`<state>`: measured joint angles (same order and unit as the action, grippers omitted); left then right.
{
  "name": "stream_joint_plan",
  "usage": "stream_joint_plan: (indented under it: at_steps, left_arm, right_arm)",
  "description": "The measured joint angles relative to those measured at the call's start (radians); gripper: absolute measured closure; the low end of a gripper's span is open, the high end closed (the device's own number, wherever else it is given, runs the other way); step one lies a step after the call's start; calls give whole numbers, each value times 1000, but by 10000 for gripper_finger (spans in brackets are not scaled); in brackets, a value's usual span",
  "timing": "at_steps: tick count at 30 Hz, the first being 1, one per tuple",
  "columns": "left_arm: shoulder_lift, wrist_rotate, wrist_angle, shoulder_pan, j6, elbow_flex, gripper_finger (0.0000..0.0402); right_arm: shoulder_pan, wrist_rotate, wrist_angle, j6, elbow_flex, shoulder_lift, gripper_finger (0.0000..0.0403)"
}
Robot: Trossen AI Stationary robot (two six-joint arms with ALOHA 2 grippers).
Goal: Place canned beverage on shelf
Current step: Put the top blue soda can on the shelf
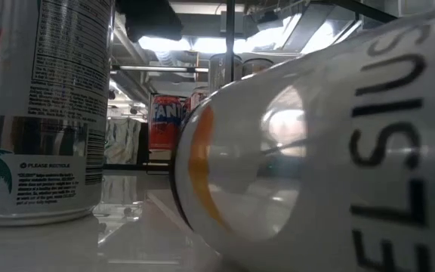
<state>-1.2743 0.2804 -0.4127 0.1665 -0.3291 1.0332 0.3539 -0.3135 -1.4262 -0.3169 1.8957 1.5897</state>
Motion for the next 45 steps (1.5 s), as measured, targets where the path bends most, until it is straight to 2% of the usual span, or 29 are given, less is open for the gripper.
stream_joint_plan:
  at_steps: [4,11,14,19,29,32,36,41,43,45]
  left_arm:
    - [0,48,84,67,19,0,298]
    - [0,57,158,145,62,0,298]
    - [0,76,172,161,72,0,298]
    - [0,79,182,164,73,-1,298]
    - [0,80,189,164,72,-1,298]
    - [0,80,190,163,74,-1,298]
    - [0,84,190,163,74,-1,298]
    - [0,84,190,163,74,-1,298]
    - [0,85,190,163,74,-1,298]
    - [0,85,189,163,75,-1,298]
  right_arm:
    - [27,-63,-56,-85,0,-44,11]
    - [13,-186,-140,-200,-13,-150,10]
    - [-8,-191,-145,-203,-40,-212,10]
    - [-105,-192,-145,-237,-114,-325,10]
    - [-401,-181,-101,-220,-375,-511,10]
    - [-518,-151,-38,-169,-447,-540,10]
    - [-677,-62,42,-85,-519,-547,10]
    - [-844,109,134,39,-599,-530,10]
    - [-884,201,161,65,-632,-511,10]
    - [-914,234,175,77,-662,-496,10]
